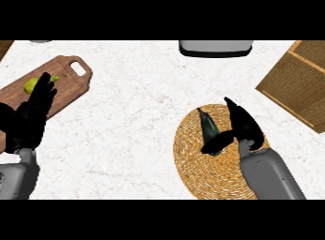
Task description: Pick the eggplant from the placemat and place it in the basket
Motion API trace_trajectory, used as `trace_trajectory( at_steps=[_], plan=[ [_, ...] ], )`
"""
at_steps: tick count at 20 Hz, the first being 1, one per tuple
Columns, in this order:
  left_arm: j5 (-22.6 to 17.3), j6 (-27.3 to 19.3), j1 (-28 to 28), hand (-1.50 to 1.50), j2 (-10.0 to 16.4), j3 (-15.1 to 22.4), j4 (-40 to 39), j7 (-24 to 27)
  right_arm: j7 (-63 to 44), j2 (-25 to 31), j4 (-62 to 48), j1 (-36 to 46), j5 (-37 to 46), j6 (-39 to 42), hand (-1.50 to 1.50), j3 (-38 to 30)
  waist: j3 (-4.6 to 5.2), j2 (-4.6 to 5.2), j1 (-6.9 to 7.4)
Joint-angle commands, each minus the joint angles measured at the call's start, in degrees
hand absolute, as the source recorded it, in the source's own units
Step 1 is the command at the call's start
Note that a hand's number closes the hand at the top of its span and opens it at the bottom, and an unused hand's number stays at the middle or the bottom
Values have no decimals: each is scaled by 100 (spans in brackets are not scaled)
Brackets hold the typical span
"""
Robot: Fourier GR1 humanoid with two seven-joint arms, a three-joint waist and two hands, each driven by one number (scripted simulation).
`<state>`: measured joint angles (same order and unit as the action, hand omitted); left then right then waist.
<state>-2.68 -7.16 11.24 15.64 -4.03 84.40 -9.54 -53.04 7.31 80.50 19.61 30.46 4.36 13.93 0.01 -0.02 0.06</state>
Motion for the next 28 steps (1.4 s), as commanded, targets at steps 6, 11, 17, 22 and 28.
trace_trajectory(
  at_steps=[6, 11, 17, 22, 28],
  plan=[
    [113, 261, -111, 0, -40, -249, 168, -7, 260, -249, -339, -83, 398, 180, -150, -214, -1, -1, 3],
    [368, 2, -103, 0, -345, -9, 483, -294, 730, -465, -1122, 74, 558, -76, -150, -299, -2, 3, 14],
    [449, 91, 119, 0, -318, -166, 215, -172, 638, -411, -1320, 458, 631, 175, -150, -588, -2, 3, 4],
    [449, 86, -317, 0, -548, -106, 363, 40, 802, -669, -1271, 10, 606, 222, -150, -365, -2, -1, 11],
    [111, 462, -99, 0, -153, -503, 87, -5, 1607, -450, -1601, -123, 555, 721, 150, -99, -2, 7, 31]
  ],
)
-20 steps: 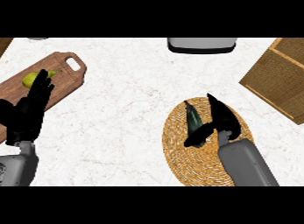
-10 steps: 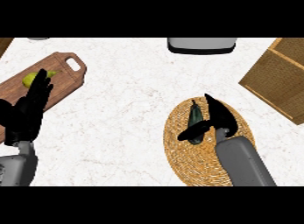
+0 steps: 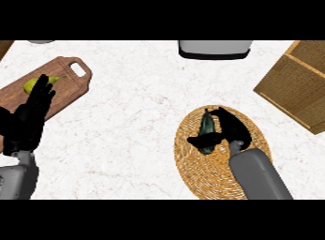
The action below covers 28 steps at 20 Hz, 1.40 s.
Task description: Pick the eggplant from the placemat and place it in the basket
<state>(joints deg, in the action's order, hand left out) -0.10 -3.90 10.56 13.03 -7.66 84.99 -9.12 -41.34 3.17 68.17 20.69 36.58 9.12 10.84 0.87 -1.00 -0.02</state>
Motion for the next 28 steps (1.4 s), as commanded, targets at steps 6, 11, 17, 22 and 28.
trace_trajectory(
  at_steps=[6, 11, 17, 22, 28],
  plan=[
    [237, -193, 171, 0, -213, 197, -47, -35, 318, -303, -337, -217, -172, -113, 150, 282, -88, 111, 20],
    [120, -8, 227, 0, -67, 101, -63, -130, 844, -304, -689, 32, -143, -853, 150, 297, -92, 124, 79],
    [189, 2, 288, 0, -139, 206, -125, 45, 1541, -304, -1352, 176, -279, -2869, 150, 1250, -106, 185, 306],
    [125, -28, 231, 0, -152, 102, -176, 30, 2385, -305, -715, -196, -1045, -4257, 150, 1541, -102, 131, 169],
    [58, 131, 81, 0, -9, 13, -126, 98, 2722, -313, 77, 101, -1684, -5558, 150, 2173, -93, 105, 127]
  ],
)
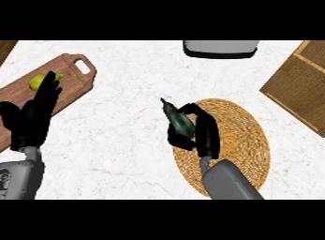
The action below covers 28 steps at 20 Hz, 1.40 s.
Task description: Pick the eggplant from the placemat and place it in the basket
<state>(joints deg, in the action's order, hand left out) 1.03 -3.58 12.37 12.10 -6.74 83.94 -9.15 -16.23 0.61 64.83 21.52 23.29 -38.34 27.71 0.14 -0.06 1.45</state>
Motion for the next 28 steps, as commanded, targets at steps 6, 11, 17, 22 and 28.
trace_trajectory(
  at_steps=[6, 11, 17, 22, 28],
  plan=[
    [45, -128, -341, 0, -104, -34, 253, -55, -1239, 96, 1373, 410, 975, -712, 150, 103, -8, -28, -181],
    [88, -96, 36, 0, 17, -74, 83, -302, -2857, 263, 2139, 910, 1947, 51, 150, -283, -8, -25, -212],
    [-2, 5, -99, 0, 20, -145, 116, -47, -3172, 377, 2226, 1758, 1797, 219, 150, -1516, -12, -1, -149],
    [141, -62, -354, 0, -85, -52, 276, 129, -3195, 488, 1425, 2525, 2066, 500, 150, -2063, -12, 8, -95],
    [64, -14, -239, 0, -57, -101, 323, -87, -2997, 1129, 675, 3072, 1871, 858, 150, -2754, -14, 15, -73]
  ],
)
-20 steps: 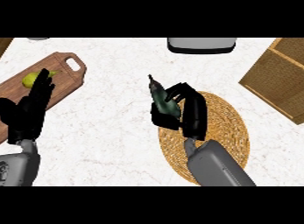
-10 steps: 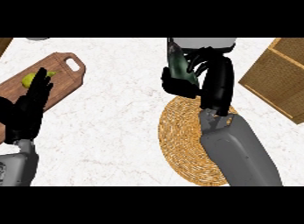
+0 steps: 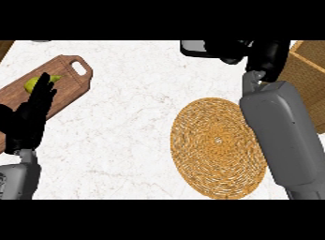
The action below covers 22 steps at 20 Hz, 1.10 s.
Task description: Pick the eggplant from the placemat and place it in the basket
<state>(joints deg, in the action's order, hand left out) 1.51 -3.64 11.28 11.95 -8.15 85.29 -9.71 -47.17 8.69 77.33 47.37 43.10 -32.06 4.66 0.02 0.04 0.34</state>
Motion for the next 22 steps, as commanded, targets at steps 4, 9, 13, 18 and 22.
trace_trajectory(
  at_steps=[4, 9, 13, 18, 22],
  plan=[
    [97, -49, 160, 0, 14, 14, -31, -124, 611, 569, -1329, 580, -191, 352, 150, -585, -2, 21, 41],
    [-79, 182, -18, 0, 84, -23, 204, -233, 847, 693, -2128, 825, -225, 507, 150, -798, -3, 10, 51],
    [78, 37, -249, 0, -136, 94, 161, 185, 1250, 973, -3111, 1101, -273, 511, 150, -1087, -2, 33, 100],
    [150, -52, 450, 0, -123, 15, -590, 165, 1828, 1108, -3786, 1167, -490, 440, 150, -1387, -2, 42, 45],
    [-145, 278, 96, 0, 90, -251, -515, 468, 2338, 1346, -4216, 1021, -726, 265, 150, -1751, -3, 45, 83]
  ],
)
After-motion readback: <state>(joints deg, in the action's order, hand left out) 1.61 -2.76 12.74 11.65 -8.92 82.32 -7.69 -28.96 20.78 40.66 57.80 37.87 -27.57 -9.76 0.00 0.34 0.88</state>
